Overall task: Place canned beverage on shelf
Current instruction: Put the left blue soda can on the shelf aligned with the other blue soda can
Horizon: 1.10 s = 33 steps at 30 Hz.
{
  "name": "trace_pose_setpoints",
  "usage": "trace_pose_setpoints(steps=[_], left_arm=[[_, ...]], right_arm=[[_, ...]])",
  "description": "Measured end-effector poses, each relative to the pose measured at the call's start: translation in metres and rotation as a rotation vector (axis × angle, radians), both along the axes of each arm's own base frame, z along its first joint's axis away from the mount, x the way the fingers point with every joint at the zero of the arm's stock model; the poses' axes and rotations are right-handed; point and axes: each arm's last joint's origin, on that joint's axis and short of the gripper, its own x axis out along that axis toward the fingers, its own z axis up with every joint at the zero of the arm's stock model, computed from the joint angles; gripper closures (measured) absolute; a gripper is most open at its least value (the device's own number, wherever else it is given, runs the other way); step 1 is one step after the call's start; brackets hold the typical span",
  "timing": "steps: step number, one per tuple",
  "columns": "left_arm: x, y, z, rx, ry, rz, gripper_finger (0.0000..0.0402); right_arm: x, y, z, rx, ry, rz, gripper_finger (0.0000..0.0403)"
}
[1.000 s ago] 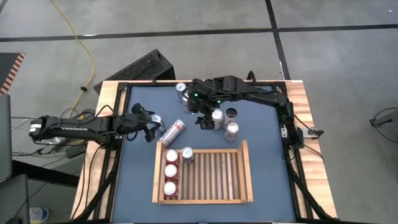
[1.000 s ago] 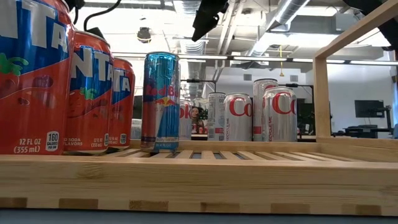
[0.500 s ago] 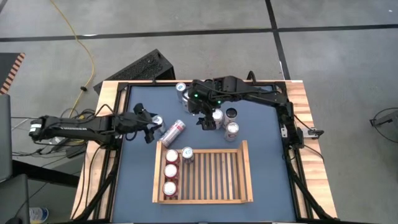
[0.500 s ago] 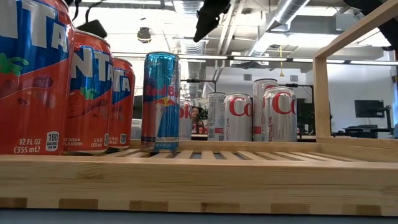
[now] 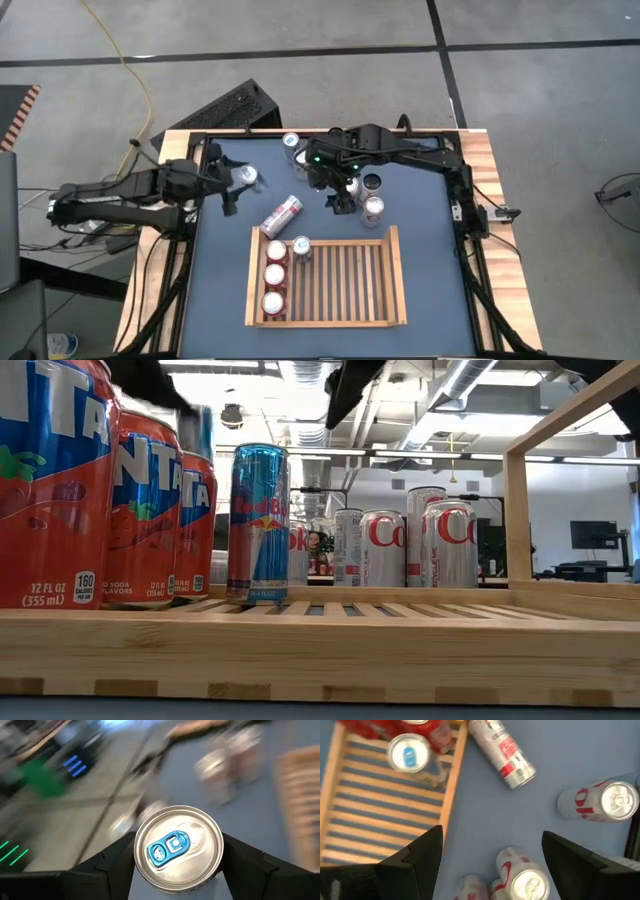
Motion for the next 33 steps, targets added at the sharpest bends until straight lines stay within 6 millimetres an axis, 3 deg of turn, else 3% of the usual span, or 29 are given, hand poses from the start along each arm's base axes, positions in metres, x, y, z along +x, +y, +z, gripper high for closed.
trace_pose_setpoints(steps=[3, 6, 11, 15, 22, 27, 33], left_arm=[[0.000, -0.009, 0.021, -0.036, -0.098, -0.292, 0.0170], [0.002, -0.014, 0.028, -0.018, -0.146, -0.509, 0.0170], [0.013, -0.018, 0.034, 0.055, -0.204, -0.679, 0.0170], [0.035, -0.023, 0.027, 0.059, -0.191, -0.799, 0.0170], [0.081, -0.044, 0.021, 0.025, -0.131, -0.962, 0.0170], [0.107, -0.067, 0.035, 0.022, -0.114, -1.061, 0.0170], [0.141, -0.090, 0.002, 0.083, 0.077, -1.091, 0.0170]], right_arm=[[-0.010, 0.006, 0.010, 0.024, -0.008, 0.009, 0.0095], [-0.022, 0.014, 0.025, 0.035, -0.040, 0.015, 0.0094], [-0.041, 0.036, 0.056, 0.179, -0.181, 0.100, 0.0094], [-0.056, 0.062, 0.074, 0.214, -0.252, 0.167, 0.0094], [-0.069, 0.098, 0.083, 0.142, -0.278, 0.164, 0.0094], [-0.069, 0.109, 0.080, 0.151, -0.255, 0.152, 0.0094], [-0.071, 0.119, 0.080, 0.165, -0.247, 0.161, 0.0094]])
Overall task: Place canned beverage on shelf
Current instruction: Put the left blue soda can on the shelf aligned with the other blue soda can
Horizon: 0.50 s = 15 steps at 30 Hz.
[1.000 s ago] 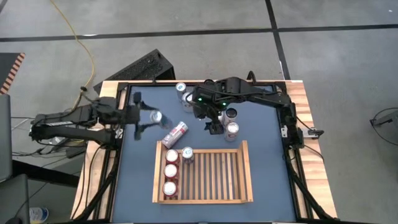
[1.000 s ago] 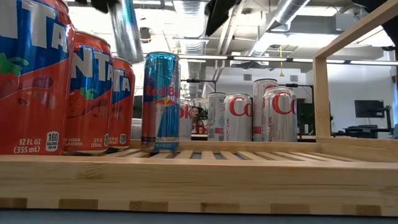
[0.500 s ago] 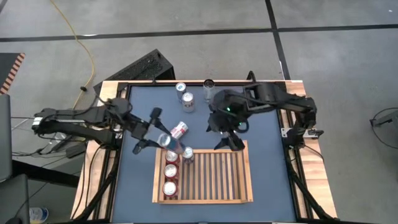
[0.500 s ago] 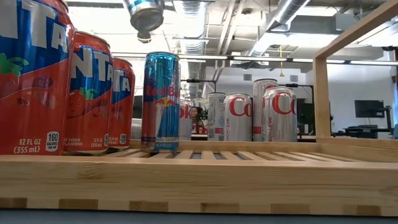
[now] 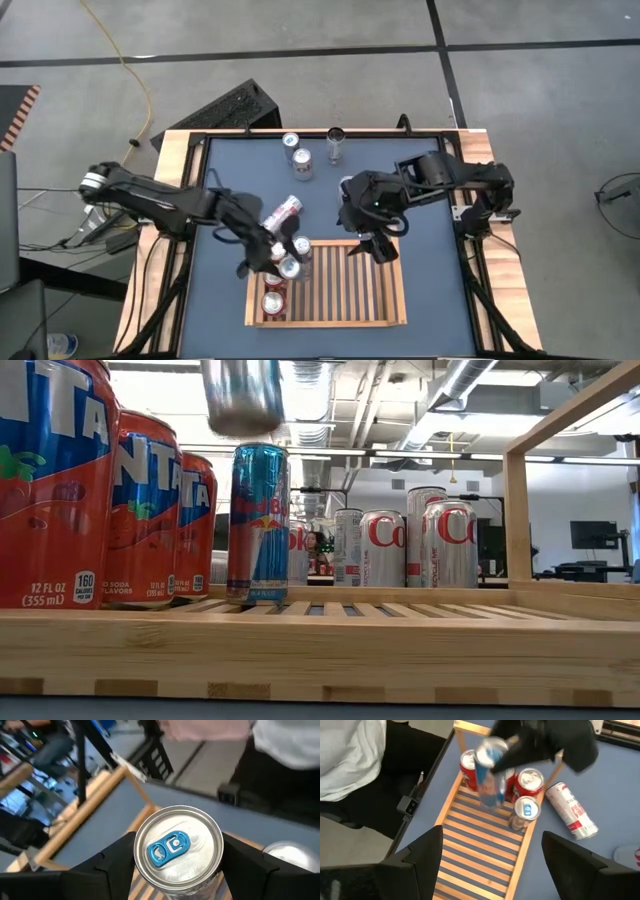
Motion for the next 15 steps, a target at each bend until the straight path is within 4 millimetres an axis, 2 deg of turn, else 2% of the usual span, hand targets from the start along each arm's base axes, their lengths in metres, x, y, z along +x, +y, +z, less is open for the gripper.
trace_pose_setpoints(steps=[7, 15], left_arm=[[0.027, -0.004, -0.041, 0.070, 0.118, -0.001, 0.0170], [0.028, -0.005, -0.044, 0.107, 0.099, -0.049, 0.0170]], right_arm=[[-0.004, 0.013, 0.000, -0.017, 0.004, -0.016, 0.0094], [-0.006, 0.022, 0.000, -0.023, -0.006, 0.006, 0.0094]])
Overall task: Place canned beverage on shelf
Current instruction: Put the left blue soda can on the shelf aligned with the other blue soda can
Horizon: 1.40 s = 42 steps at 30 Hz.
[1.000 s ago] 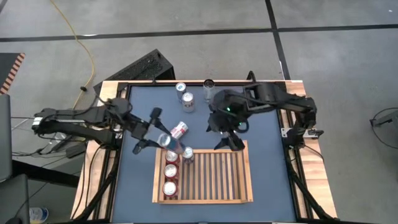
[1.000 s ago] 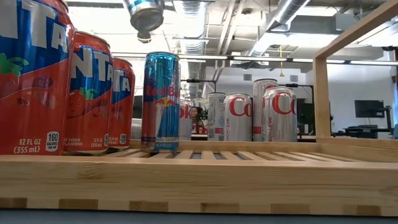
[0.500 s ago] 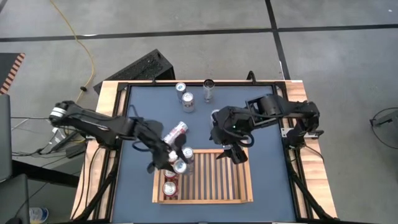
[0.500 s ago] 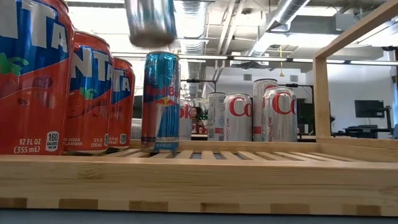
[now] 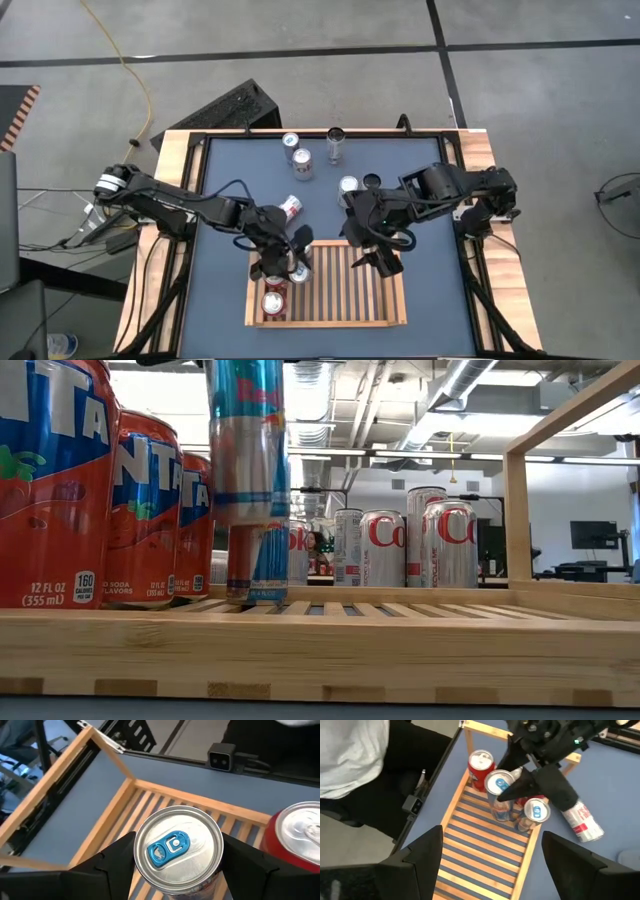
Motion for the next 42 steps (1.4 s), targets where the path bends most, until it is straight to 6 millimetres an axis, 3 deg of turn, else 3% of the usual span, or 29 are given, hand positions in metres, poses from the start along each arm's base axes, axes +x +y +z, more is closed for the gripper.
trace_pose_setpoints(steps=[6, 16, 25, 42], left_arm=[[0.002, 0.004, -0.008, -0.019, 0.038, -0.079, 0.0170], [0.010, 0.018, -0.002, -0.039, -0.012, -0.115, 0.0162], [0.023, 0.015, -0.024, -0.098, 0.051, -0.174, 0.0160], [0.028, 0.024, -0.022, -0.193, 0.036, -0.222, 0.0159]], right_arm=[[0.000, 0.000, 0.000, -0.010, -0.008, -0.010, 0.0094], [0.000, 0.000, 0.000, -0.008, -0.005, -0.014, 0.0094], [0.000, 0.000, 0.000, -0.013, -0.006, -0.008, 0.0094], [0.000, 0.000, 0.000, -0.013, -0.006, -0.008, 0.0094]])
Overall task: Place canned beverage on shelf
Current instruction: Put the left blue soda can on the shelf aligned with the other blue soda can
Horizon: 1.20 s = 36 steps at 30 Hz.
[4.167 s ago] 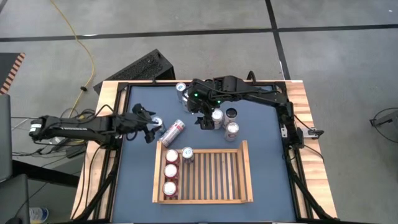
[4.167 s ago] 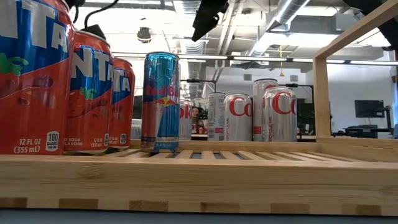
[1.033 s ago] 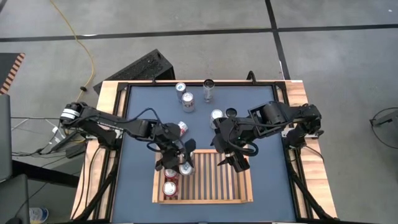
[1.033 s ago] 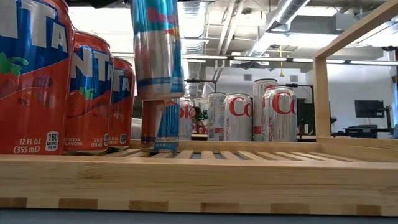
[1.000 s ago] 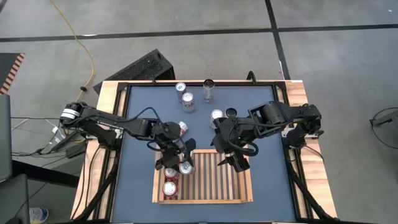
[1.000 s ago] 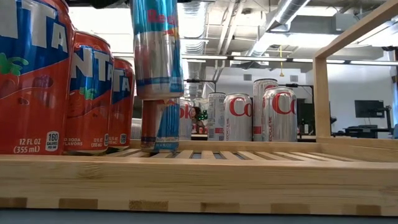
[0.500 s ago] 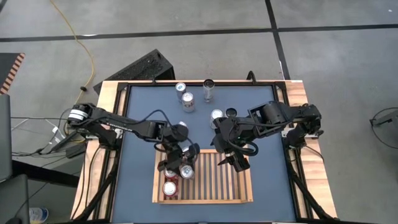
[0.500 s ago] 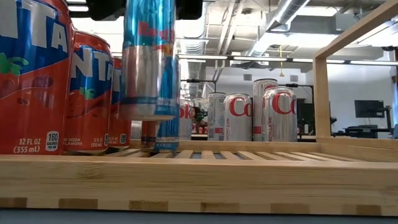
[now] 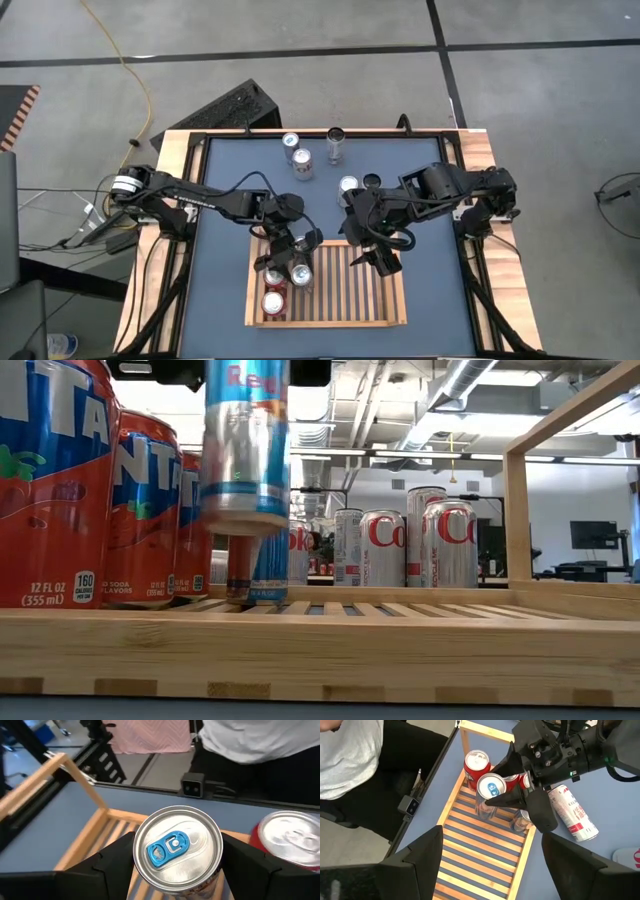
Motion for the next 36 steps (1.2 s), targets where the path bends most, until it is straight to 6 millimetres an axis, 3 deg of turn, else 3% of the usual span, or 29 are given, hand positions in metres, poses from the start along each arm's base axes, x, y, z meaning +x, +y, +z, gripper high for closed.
trace_pose_setpoints(steps=[13, 22, 36], left_arm=[[0.012, 0.000, -0.010, -0.040, 0.047, -0.024, 0.0159], [0.013, 0.014, -0.010, -0.033, 0.054, -0.015, 0.0159], [0.010, 0.020, -0.012, 0.023, -0.059, -0.131, 0.0161]], right_arm=[[0.000, 0.000, -0.001, -0.002, 0.007, 0.000, 0.0094], [-0.001, 0.001, -0.001, -0.003, 0.014, 0.003, 0.0094], [-0.001, 0.000, -0.001, -0.003, 0.014, 0.004, 0.0094]])
